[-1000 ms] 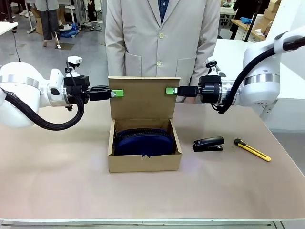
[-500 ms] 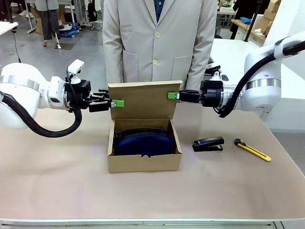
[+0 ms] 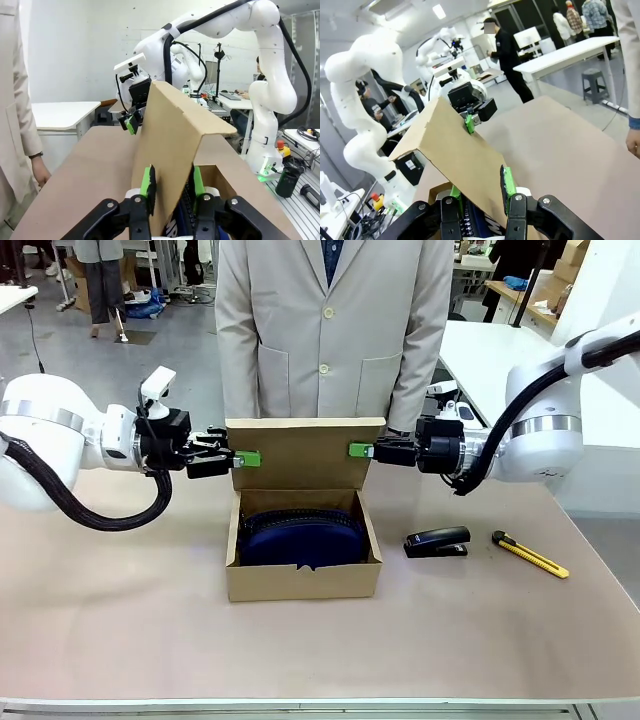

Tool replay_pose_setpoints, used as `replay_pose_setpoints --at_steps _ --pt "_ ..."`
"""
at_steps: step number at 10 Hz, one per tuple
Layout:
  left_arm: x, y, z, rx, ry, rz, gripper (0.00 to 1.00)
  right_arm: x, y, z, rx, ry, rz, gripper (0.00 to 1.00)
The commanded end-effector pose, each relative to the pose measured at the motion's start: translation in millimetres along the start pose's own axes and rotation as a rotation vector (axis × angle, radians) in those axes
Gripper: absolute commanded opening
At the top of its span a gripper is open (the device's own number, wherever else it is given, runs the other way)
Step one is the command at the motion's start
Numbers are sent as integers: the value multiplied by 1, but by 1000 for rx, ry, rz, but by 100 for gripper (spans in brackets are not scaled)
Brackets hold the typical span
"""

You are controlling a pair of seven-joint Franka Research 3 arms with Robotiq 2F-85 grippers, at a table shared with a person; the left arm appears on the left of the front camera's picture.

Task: Pack the item into the box.
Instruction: Close the Mailer Box.

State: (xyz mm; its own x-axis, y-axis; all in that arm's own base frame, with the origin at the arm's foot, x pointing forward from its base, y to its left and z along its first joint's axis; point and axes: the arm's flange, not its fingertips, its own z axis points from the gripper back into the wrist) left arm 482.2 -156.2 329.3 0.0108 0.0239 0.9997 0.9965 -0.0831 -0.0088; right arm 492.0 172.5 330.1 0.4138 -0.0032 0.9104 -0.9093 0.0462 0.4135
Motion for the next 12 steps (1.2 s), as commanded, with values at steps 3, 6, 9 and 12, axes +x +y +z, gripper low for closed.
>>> replay_pose_setpoints --at_steps 3,6,9,12 --pt "-3 0 -5 -27 16 -50 38 -3 3 -1 36 3 86 39" --pt "-2 -15 1 45 56 -214 38 -20 8 3 115 -22 289 39" --pt "1 -33 9 77 52 -324 38 -27 15 5 120 -31 420 39" --pt "-4 -39 9 49 62 -344 38 -35 17 4 141 -34 441 39"
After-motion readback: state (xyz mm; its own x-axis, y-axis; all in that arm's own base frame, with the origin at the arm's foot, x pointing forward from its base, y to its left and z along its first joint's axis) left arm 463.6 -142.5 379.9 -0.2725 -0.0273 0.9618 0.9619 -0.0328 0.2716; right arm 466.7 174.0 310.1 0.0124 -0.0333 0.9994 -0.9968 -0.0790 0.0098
